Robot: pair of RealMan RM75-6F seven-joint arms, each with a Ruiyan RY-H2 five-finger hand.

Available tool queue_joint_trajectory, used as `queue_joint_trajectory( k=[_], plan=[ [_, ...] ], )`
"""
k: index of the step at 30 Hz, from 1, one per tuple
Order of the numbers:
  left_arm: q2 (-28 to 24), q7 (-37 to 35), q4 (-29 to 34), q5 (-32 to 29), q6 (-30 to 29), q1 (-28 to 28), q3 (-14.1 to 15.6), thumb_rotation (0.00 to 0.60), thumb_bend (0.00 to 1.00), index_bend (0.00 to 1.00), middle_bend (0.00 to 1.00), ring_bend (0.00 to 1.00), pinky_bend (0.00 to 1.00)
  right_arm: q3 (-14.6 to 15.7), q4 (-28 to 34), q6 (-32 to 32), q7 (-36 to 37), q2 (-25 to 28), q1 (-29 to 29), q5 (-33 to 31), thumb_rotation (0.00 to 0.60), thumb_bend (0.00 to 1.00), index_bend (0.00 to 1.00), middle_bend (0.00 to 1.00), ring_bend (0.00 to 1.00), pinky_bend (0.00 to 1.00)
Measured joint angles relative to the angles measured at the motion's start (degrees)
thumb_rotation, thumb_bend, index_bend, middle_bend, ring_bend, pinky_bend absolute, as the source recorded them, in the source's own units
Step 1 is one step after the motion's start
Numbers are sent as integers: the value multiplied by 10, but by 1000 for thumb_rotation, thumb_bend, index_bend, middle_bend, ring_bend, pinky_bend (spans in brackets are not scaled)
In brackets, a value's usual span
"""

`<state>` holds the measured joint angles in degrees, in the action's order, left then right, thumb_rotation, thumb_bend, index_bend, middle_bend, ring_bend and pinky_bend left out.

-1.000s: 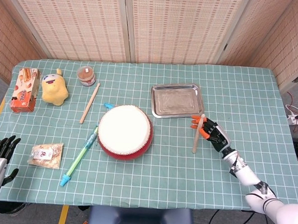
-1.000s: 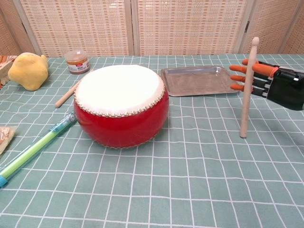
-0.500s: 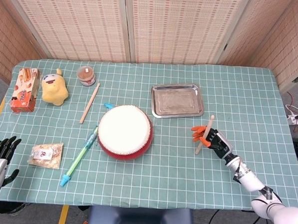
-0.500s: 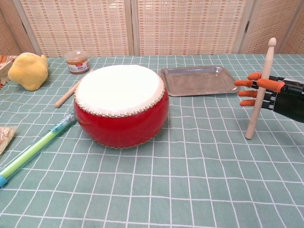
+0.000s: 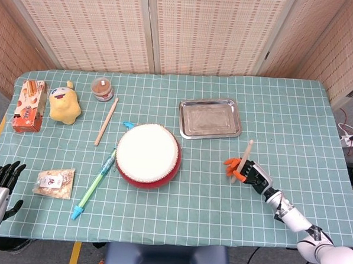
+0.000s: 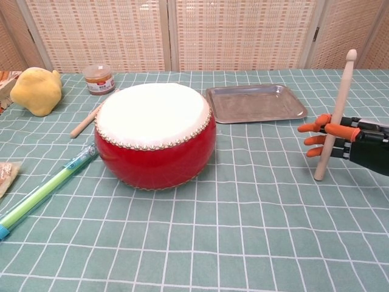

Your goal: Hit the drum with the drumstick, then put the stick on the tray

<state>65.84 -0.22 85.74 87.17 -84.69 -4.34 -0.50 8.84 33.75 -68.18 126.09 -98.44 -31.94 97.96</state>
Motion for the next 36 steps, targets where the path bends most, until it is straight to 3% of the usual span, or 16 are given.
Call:
queue_joint_trajectory(
  k=[8, 15, 23, 26, 29, 36],
  plan=[
    [4, -9, -9, -1, 3, 0, 1, 600, 249, 34, 0, 0, 17, 3, 4, 9, -28, -9, -2, -3, 600, 381, 550, 410, 450, 459],
    [8, -17, -17, -2, 7, -1, 2, 600, 250, 32, 0, 0, 9, 2, 9, 23, -71, -23, -3, -10, 600, 128, 624, 532, 579, 586],
    [11, -26, -26, -2, 10, -2, 2, 600, 250, 30, 0, 0, 4, -15, 21, 39, -118, -38, -5, -31, 600, 93, 787, 710, 779, 786],
    [12, -28, -29, -3, 11, -2, 3, 600, 250, 29, 0, 0, 4, -23, 32, 47, -140, -42, -6, -39, 600, 93, 894, 793, 884, 928],
    [13, -29, -31, -4, 12, -2, 3, 600, 250, 29, 0, 0, 3, -30, 43, 53, -161, -43, -7, -47, 600, 169, 987, 874, 986, 1000],
    [14, -32, -35, -3, 11, -1, 3, 600, 250, 30, 0, 0, 2, -42, 89, 49, -198, -30, -5, -56, 600, 440, 1000, 936, 1000, 1000]
  ],
)
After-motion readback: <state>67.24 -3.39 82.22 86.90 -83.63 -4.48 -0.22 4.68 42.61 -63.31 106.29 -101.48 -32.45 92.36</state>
